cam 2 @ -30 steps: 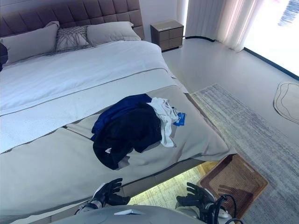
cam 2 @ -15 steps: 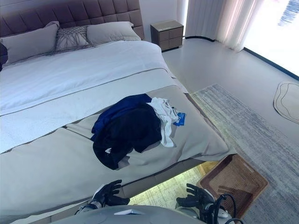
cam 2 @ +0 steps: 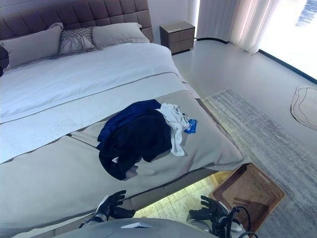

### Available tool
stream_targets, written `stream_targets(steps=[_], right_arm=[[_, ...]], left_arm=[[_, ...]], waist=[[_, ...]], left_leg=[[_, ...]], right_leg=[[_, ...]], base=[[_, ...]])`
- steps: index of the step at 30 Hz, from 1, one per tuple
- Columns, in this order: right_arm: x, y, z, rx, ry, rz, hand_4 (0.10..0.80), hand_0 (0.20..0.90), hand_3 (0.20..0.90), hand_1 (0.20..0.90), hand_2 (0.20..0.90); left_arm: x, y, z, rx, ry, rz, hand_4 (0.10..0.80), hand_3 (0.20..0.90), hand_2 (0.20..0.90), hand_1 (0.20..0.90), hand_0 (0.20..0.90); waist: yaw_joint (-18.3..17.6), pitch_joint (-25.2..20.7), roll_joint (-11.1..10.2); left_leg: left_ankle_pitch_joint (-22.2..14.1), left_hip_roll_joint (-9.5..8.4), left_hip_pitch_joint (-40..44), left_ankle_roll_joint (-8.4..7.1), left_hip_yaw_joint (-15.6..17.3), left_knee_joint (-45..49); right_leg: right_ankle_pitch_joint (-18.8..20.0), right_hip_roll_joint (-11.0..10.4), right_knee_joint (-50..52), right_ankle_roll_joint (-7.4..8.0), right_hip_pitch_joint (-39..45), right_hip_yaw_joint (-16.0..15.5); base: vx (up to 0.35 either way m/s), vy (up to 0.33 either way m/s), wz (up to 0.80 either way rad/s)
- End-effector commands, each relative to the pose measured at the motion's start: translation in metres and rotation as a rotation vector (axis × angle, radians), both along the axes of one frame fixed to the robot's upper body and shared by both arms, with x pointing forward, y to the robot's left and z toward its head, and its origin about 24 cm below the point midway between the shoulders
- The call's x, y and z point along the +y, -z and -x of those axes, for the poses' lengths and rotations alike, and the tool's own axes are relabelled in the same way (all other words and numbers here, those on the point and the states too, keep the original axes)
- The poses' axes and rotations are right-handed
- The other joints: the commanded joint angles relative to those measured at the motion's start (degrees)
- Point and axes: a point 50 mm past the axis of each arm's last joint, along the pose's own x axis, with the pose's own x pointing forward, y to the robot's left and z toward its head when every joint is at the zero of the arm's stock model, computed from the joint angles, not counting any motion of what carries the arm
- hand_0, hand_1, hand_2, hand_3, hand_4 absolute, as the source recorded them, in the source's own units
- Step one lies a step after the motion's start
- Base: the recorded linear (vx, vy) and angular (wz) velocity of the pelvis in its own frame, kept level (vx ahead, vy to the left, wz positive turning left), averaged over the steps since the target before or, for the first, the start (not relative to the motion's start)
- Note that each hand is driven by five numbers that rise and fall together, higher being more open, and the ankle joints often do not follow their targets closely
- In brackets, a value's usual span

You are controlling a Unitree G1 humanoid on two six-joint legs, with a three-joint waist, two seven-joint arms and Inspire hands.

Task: Pick up the clothes from the bed and place them into the basket

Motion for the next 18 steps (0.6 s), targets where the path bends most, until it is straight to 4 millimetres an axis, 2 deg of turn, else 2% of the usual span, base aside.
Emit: stream_targets(steps=[1,9,12,15,16,17,18], right_arm=[[0.016,-0.005,-0.034,-0.104,0.002,-0.053,0.800,0.900,0.900,0.900,0.900],[0.010,-0.008,-0.038,-0.144,0.038,0.026,0.800,0.900,0.900,0.900,0.900],[0.005,-0.016,-0.051,-0.226,-0.018,0.099,0.800,0.900,0.900,0.900,0.900],[0.010,-0.034,-0.082,-0.379,-0.221,0.256,0.800,0.900,0.900,0.900,0.900],[0.015,-0.046,-0.098,-0.456,-0.300,0.332,0.800,0.900,0.900,0.900,0.900],[0.019,-0.052,-0.105,-0.510,-0.371,0.376,0.800,0.900,0.900,0.900,0.900],[0.025,-0.069,-0.124,-0.605,-0.452,0.435,0.800,0.900,0.900,0.900,0.900]], left_arm=[[0.003,-0.019,-0.044,-0.220,-0.053,0.012,0.800,0.900,0.900,0.900,0.900],[-0.001,-0.022,-0.050,-0.266,0.008,-0.027,0.800,0.900,0.900,0.900,0.900],[0.001,-0.027,-0.056,-0.315,-0.033,-0.037,0.800,0.900,0.900,0.900,0.900],[0.006,-0.033,-0.064,-0.357,-0.092,-0.041,0.800,0.900,0.900,0.900,0.900],[0.011,-0.037,-0.069,-0.376,-0.106,-0.045,0.800,0.900,0.900,0.900,0.900],[0.012,-0.039,-0.070,-0.381,-0.113,-0.042,0.800,0.900,0.900,0.900,0.900],[0.014,-0.042,-0.074,-0.392,-0.113,-0.035,0.800,0.900,0.900,0.900,0.900]], waist=[[0.12,2.12,-1.72],[-0.16,2.38,-0.53],[-0.26,2.57,-0.03],[0.38,2.73,-0.08],[0.78,2.89,-0.39],[0.92,2.95,-0.58],[1.39,3.16,-1.19]], left_leg=[[-5.59,-4.52,1.14,2.00,1.90,1.56],[-5.31,-4.61,0.88,1.69,1.79,1.53],[-5.49,-4.85,0.99,1.51,1.32,1.75],[-5.60,-5.21,0.26,1.39,0.46,2.85],[-5.81,-5.36,-0.51,1.33,-0.60,4.09],[-6.01,-5.41,-0.93,1.28,-1.00,4.81],[-6.33,-5.37,-1.85,1.09,-1.22,6.54]], right_leg=[[-6.33,-1.58,4.74,0.85,1.96,-0.61],[-6.45,-1.75,4.96,0.62,1.68,-0.95],[-6.55,-1.76,4.85,0.52,1.90,-0.71],[-6.23,-1.69,4.30,0.19,2.00,-0.34],[-6.07,-1.64,4.22,-0.01,1.80,0.24],[-6.03,-1.66,4.24,-0.09,1.69,0.43],[-5.82,-1.87,4.31,-0.34,1.43,0.52]], base=[[-0.033,-0.038,0.01],[-0.019,-0.030,0.01],[0.000,0.000,0.00],[0.000,0.000,0.00],[-0.005,-0.003,0.04],[-0.017,0.015,0.08],[-0.009,0.053,0.15]])
